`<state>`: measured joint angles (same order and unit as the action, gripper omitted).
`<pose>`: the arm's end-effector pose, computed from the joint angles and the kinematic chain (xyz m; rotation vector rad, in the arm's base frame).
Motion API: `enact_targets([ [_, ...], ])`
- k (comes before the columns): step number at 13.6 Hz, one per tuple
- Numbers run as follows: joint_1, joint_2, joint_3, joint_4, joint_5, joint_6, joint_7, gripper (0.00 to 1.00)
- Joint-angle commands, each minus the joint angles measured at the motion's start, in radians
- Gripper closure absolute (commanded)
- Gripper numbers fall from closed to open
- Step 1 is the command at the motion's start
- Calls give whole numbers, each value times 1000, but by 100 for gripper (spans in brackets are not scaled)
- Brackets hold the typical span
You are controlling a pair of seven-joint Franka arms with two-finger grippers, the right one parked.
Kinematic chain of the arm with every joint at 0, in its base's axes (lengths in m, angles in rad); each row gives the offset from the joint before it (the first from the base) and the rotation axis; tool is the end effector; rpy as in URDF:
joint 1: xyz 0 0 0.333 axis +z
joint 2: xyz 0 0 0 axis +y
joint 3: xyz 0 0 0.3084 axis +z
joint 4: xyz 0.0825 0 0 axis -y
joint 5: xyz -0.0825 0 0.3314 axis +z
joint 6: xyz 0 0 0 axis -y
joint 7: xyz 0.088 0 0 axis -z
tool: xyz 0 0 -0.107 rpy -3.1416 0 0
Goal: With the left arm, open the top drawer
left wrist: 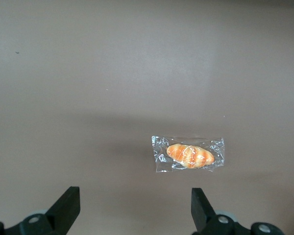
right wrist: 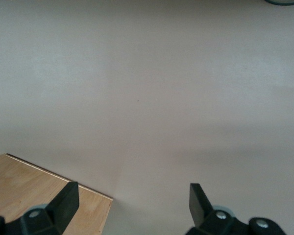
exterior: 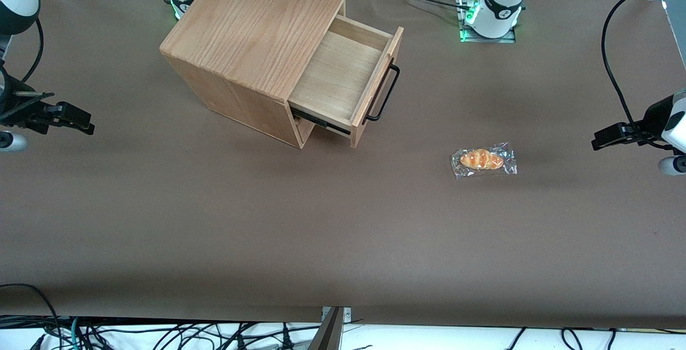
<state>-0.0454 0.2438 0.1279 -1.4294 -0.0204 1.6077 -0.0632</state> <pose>0.5719 0.0363 0.5490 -3.1219 -0.2257 0.0996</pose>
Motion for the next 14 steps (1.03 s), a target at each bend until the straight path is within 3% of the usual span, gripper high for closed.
enact_targets([
  [1, 4, -1, -2, 3, 13, -28, 23, 0],
  [14, 4, -3, -2, 11, 13, -97, 66, 0],
])
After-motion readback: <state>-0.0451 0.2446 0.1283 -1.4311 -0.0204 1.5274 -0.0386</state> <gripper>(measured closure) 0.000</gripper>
